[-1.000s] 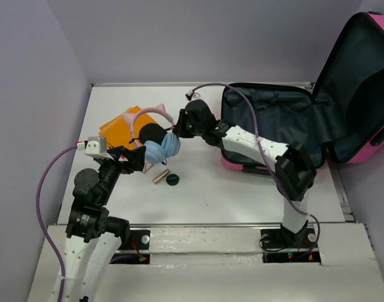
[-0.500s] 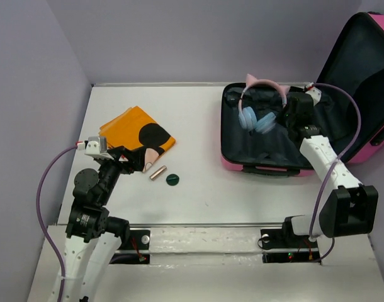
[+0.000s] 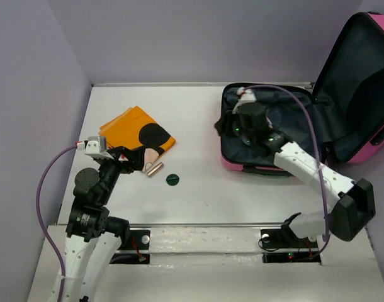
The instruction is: Pack the luggage
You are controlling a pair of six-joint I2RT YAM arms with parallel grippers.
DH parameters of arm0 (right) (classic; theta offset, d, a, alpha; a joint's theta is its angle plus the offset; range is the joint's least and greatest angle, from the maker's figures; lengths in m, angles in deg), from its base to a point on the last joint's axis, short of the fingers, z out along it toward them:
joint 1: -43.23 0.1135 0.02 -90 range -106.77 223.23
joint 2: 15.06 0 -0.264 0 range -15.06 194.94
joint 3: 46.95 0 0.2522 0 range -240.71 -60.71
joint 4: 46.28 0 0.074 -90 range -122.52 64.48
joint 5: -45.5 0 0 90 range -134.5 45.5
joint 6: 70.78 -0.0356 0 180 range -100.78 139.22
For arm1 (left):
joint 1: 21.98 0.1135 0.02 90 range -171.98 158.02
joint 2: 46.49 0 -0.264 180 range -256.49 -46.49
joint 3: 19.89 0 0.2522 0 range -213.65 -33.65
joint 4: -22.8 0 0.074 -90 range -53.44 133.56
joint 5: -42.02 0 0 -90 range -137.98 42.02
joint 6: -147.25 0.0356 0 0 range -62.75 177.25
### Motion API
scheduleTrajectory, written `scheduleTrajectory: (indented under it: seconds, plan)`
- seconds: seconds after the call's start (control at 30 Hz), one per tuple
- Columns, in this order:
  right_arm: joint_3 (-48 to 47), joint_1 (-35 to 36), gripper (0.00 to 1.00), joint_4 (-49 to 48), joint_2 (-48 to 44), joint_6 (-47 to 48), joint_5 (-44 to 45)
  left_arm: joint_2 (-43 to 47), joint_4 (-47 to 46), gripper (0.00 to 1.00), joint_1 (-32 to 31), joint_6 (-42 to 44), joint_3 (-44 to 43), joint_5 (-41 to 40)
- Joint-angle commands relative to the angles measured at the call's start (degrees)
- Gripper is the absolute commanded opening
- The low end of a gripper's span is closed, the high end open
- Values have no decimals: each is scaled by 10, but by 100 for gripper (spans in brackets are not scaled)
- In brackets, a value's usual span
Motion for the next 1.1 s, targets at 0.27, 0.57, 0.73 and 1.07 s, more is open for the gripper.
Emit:
scheduleTrajectory:
  seconds: [0.27, 0.57, 0.73, 1.07]
  plan:
    - [-201, 282, 74, -64, 296, -55, -62, 6, 6, 99, 8, -2, -30, -71]
    - [-271, 311, 76, -100, 450, -185, -73, 7, 3, 99, 9, -3, -27, -57]
    - [-318, 311, 73, -92, 494, -196, -43, 8, 0, 99, 9, -3, -26, -49]
    - [-363, 311, 60, -18, 556, -170, 46, 11, 1, 99, 9, -4, -26, -45]
